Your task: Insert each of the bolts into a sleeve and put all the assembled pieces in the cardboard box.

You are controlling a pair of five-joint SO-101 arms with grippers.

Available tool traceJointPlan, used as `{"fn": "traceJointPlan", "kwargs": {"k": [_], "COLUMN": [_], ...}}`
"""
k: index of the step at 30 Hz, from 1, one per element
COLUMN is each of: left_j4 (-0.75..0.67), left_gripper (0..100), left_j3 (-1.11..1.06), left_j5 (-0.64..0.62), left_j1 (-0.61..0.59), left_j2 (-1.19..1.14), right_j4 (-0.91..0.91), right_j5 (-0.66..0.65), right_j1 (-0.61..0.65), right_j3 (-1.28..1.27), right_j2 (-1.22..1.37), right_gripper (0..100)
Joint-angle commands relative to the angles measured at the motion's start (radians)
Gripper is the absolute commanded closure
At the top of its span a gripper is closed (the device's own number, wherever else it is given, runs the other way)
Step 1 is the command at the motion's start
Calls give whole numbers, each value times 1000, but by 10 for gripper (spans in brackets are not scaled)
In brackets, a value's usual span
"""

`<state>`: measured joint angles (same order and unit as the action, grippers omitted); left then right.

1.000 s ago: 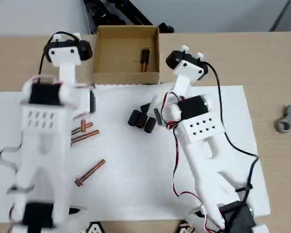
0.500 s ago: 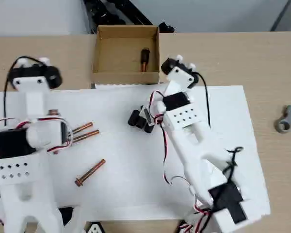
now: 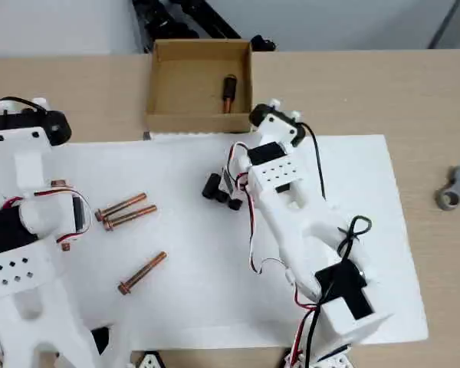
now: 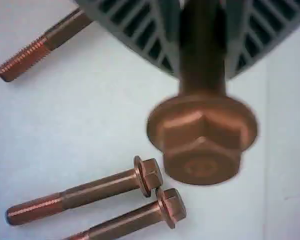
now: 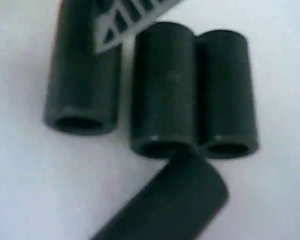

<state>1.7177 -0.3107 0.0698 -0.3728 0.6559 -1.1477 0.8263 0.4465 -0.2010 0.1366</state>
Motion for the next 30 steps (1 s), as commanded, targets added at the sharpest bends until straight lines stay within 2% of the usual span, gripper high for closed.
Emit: {"fn": "traceJointPlan", "kwargs": {"k": [1,14,21,30], "left_j4": [6,6,6,6], "left_gripper": [995,995,995,995], "left_j3": [12,12,12,8], "left_j5": [8,8,8,8], "left_j1": [-5,-5,-5,-5], "left_j2": [28,28,28,28], "right_j4": [12,5,2,-94], "right_j5": [9,9,9,2], "right_j1": [2,16,94,61], "right_j3": [61,189,206,203], "right_j2": [7,171,205,206], "right_gripper": [868,868,867,866]}}
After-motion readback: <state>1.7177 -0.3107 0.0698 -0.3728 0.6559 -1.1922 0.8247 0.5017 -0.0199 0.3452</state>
